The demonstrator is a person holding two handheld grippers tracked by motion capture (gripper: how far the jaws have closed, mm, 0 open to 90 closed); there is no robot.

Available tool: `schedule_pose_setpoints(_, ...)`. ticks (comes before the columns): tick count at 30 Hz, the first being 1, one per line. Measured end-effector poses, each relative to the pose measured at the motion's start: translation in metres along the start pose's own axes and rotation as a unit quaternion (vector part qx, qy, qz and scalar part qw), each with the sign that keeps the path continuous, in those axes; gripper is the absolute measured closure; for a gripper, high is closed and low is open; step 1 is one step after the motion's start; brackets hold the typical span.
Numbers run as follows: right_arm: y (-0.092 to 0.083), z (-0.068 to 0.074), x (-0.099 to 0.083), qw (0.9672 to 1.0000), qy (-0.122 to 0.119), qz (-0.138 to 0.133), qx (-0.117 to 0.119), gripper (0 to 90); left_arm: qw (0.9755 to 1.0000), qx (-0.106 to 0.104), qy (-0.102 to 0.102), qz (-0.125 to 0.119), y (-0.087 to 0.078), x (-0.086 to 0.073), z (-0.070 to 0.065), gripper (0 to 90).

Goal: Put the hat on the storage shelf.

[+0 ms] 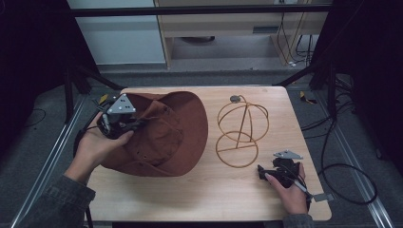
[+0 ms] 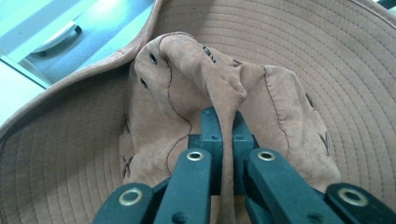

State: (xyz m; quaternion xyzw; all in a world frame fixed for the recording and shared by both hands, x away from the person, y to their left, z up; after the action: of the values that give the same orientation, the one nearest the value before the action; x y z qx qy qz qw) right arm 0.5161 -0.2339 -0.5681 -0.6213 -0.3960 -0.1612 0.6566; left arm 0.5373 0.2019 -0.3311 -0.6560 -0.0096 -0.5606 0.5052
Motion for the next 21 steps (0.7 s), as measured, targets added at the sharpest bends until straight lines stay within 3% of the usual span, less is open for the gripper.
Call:
schedule_pose_setpoints(9,0.000,0.000,0.000,1.0000,-0.003,-0.001,0.002,0.6,0.9998,-0.004,-0.006,-0.016,-0.009,0.005,0.003,88.7)
schedule_pose_setpoints(21,0.000,0.000,0.000,1.0000,-0.003,-0.001,0.002,0.6,0.9995,-0.004,0.000,-0.033,-0.024,0.013,0.002,88.7)
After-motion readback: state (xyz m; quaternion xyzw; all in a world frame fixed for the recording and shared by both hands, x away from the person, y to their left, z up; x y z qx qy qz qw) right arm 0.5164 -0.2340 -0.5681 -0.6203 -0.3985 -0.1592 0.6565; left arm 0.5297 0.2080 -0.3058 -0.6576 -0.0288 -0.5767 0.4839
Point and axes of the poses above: each handheld gripper's, and its own axes: y roughly forward along the jaws, x roughly out of its top, z roughly to its left, the point moved 8 cm from there along y, roughly forward along the jaws, and after that the axes turned 7 degrees about -y, right-handed, at the moved point
